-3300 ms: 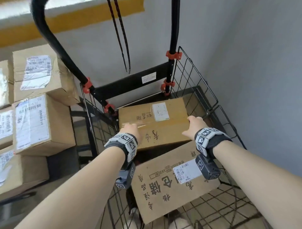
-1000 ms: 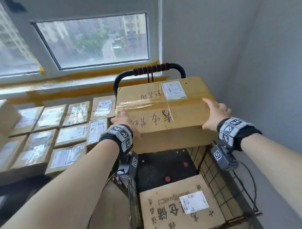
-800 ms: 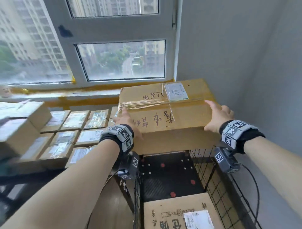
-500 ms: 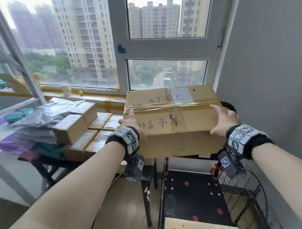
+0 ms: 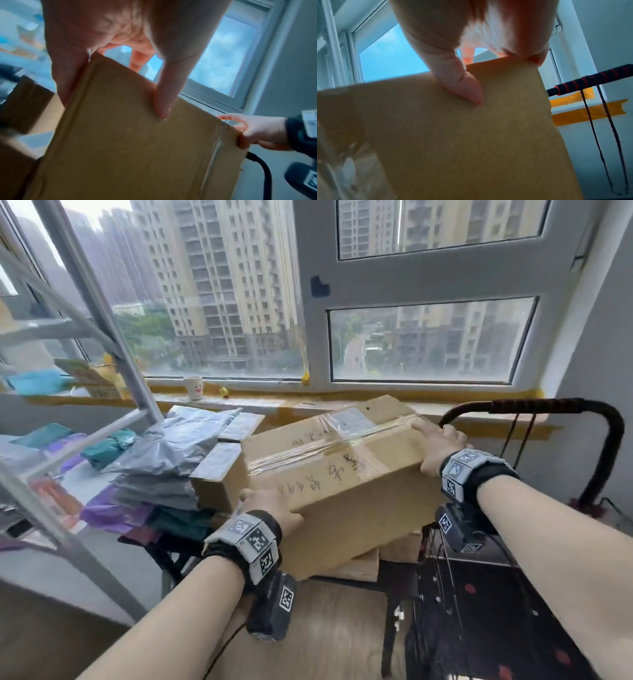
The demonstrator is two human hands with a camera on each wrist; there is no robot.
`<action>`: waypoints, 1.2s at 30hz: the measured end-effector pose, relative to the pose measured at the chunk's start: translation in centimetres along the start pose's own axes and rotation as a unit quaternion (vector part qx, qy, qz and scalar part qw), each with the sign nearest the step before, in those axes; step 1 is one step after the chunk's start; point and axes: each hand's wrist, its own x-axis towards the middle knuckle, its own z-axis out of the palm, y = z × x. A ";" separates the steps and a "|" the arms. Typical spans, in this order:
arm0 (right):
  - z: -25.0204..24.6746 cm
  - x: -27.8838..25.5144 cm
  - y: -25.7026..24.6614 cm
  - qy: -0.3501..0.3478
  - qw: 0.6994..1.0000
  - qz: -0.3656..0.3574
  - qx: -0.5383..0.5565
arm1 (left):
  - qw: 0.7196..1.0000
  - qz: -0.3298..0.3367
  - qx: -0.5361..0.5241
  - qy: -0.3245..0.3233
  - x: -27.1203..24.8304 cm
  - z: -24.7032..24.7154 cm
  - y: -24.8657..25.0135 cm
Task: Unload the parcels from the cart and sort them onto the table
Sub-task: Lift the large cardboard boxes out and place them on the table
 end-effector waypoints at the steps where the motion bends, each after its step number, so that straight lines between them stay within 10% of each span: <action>1: 0.5 0.0 -0.6 0.011 1.000 0.007 -0.009 | 1.000 0.014 -0.014 -0.002 0.2 -0.3 -0.4; 9: 4.1 -4.2 -4.7 0.086 0.985 0.073 0.131 | 0.993 0.036 -0.103 -0.039 6.0 -4.2 -3.5; 15: 5.9 -8.5 -7.9 0.084 0.911 0.154 0.373 | 0.993 0.080 -0.079 -0.026 9.6 -6.7 -4.0; 25: 7.1 -10.2 -10.4 -0.048 0.888 0.206 0.408 | 0.984 0.105 -0.106 -0.096 14.7 -6.4 -3.1; 36: 8.4 -8.6 -10.4 0.012 0.878 0.191 0.438 | 0.964 0.081 -0.234 -0.099 13.3 -5.3 -3.7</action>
